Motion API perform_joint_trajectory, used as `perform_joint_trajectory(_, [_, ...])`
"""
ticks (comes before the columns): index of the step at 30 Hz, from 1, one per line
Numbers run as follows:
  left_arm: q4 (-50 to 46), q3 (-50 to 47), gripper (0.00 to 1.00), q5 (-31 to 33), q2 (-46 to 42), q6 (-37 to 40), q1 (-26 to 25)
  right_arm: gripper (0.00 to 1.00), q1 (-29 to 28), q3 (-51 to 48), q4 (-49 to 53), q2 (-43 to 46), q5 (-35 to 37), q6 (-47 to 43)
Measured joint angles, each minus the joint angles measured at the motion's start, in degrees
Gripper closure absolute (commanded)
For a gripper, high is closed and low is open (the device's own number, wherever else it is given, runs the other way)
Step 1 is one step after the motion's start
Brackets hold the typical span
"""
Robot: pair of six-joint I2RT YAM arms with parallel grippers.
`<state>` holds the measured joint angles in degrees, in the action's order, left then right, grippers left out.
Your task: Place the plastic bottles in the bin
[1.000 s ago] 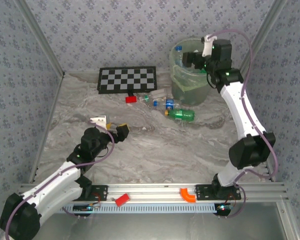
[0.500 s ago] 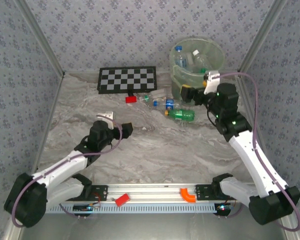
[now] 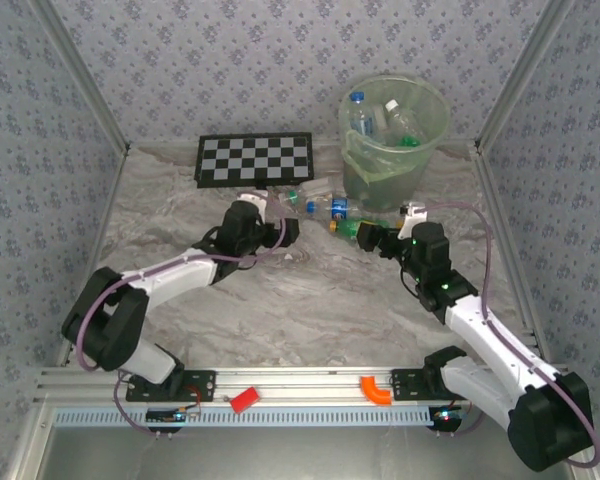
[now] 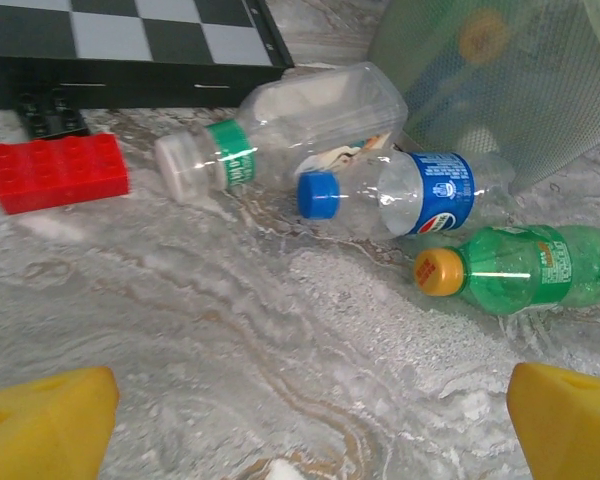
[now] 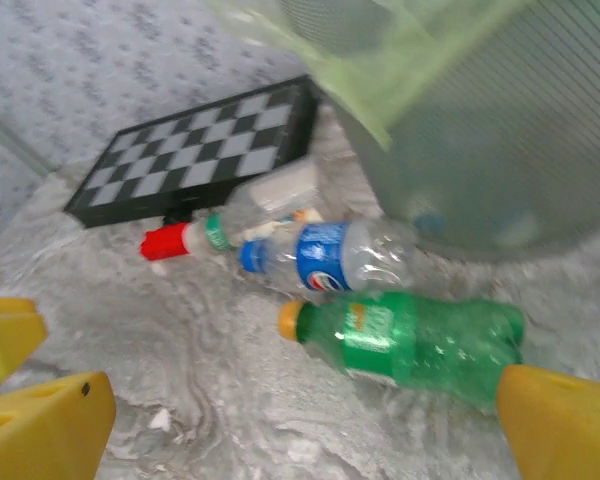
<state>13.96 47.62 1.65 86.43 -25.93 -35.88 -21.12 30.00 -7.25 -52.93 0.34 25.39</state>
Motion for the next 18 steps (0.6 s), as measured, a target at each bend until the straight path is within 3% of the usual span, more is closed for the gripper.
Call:
perform_joint_trajectory(5, [-0.46, 1.86, 0.00, -1.09, 2.60, 0.02, -0.92, 0.00, 1.77, -4.20, -6.51, -5.27, 2.01, 11.67])
perform_joint_trajectory(9, [-0.33, 1.62, 0.00, -1.51, 2.93, 0.02, -1.53, 0.06, 3.82, -4.81, -11.50, -10.71, 1.77, 20.83])
perform_joint_trajectory(18, [2.97, -5.14, 0.00, -2.67, 2.47, -0.04, -3.17, 0.12, 5.14, -4.81, -21.88, -23.12, 1.68, 37.79])
